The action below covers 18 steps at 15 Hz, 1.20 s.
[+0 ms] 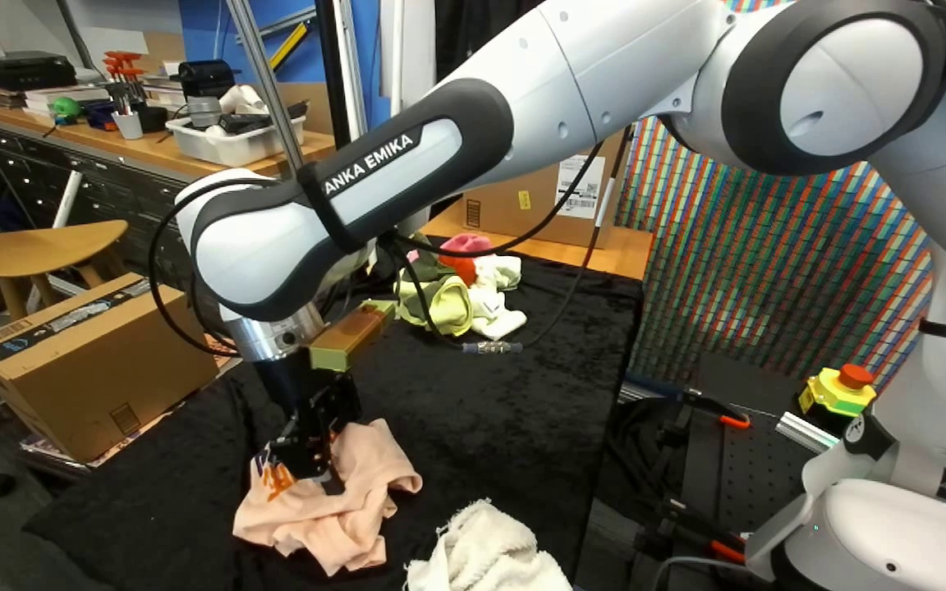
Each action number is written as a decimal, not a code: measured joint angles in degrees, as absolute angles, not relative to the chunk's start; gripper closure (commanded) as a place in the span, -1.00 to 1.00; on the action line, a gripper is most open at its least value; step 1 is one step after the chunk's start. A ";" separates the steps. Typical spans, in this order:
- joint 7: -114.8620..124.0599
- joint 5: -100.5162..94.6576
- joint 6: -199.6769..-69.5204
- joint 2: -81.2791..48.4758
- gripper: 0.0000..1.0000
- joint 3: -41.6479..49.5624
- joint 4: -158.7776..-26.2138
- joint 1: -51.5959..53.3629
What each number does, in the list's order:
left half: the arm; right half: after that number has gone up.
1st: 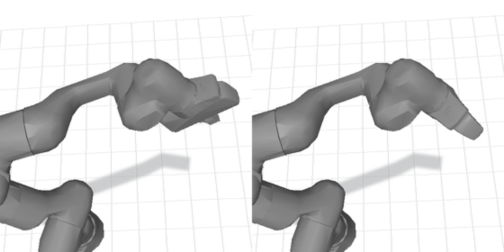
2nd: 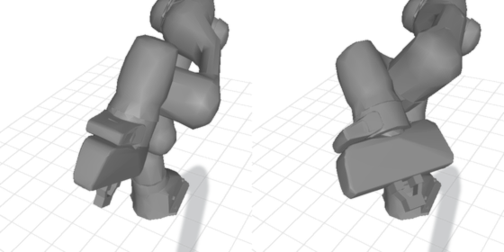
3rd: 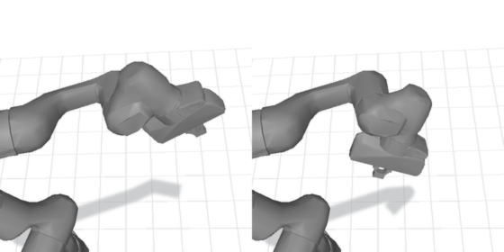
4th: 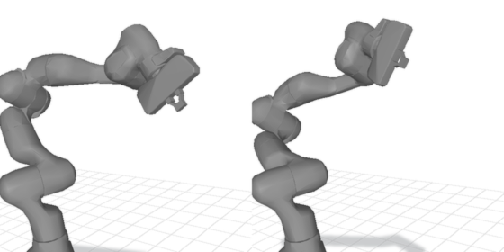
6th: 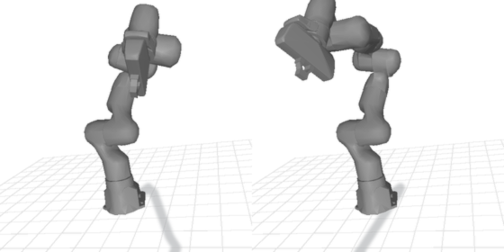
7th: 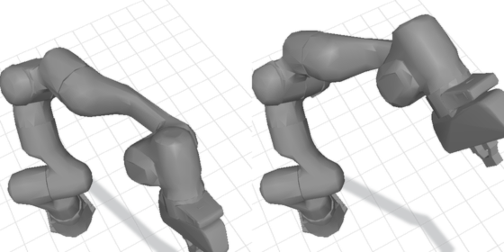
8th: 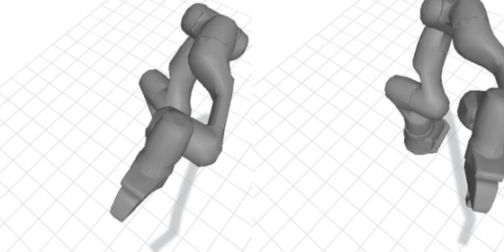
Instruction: Pile the rope, radish, t-shirts and towels together on the table
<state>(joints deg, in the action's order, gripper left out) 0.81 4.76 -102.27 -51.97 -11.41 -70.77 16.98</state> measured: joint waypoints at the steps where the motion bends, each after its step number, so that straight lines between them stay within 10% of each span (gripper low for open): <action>1: 0.81 4.76 -101.95 -52.21 0.60 -11.39 -70.31 16.98; 5: 0.81 4.76 -100.50 -52.76 0.89 -11.23 -68.79 16.96; 18: 0.85 4.95 -95.78 -53.19 0.84 -9.07 -63.90 12.22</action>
